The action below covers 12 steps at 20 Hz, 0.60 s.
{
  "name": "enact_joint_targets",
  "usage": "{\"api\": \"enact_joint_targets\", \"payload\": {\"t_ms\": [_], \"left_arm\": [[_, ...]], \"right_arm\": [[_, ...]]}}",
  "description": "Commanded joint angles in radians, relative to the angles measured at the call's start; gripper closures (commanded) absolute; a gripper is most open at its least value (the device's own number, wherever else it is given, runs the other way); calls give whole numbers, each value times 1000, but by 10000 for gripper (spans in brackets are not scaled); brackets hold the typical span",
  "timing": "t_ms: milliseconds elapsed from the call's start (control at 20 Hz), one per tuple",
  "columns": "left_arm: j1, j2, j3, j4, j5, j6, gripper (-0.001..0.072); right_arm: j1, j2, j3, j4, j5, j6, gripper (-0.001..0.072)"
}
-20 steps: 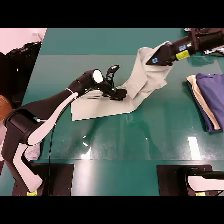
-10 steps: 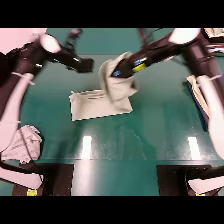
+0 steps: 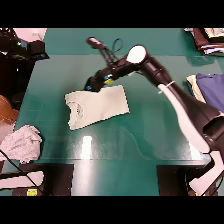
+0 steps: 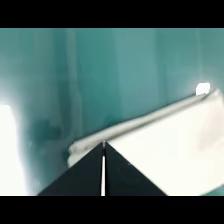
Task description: Fold the shirts.
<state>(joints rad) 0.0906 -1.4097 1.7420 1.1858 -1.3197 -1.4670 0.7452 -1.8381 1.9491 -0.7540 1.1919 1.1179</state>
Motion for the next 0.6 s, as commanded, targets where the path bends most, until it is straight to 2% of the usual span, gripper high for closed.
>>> {"api": "enact_joint_targets", "payload": {"t_ms": [0,250,350,550], "left_arm": [[26,12,-15,17,-93,35,683],[25,11,-64,6,-82,35,683],[25,11,-64,2,-71,35,683],[25,11,-64,-25,-35,35,683]], "right_arm": [[-134,79,-150,-54,32,74,184],[-369,135,-414,-58,76,124,177],[-414,135,-496,-49,64,124,37],[-404,128,-610,-39,-16,124,38]]}}
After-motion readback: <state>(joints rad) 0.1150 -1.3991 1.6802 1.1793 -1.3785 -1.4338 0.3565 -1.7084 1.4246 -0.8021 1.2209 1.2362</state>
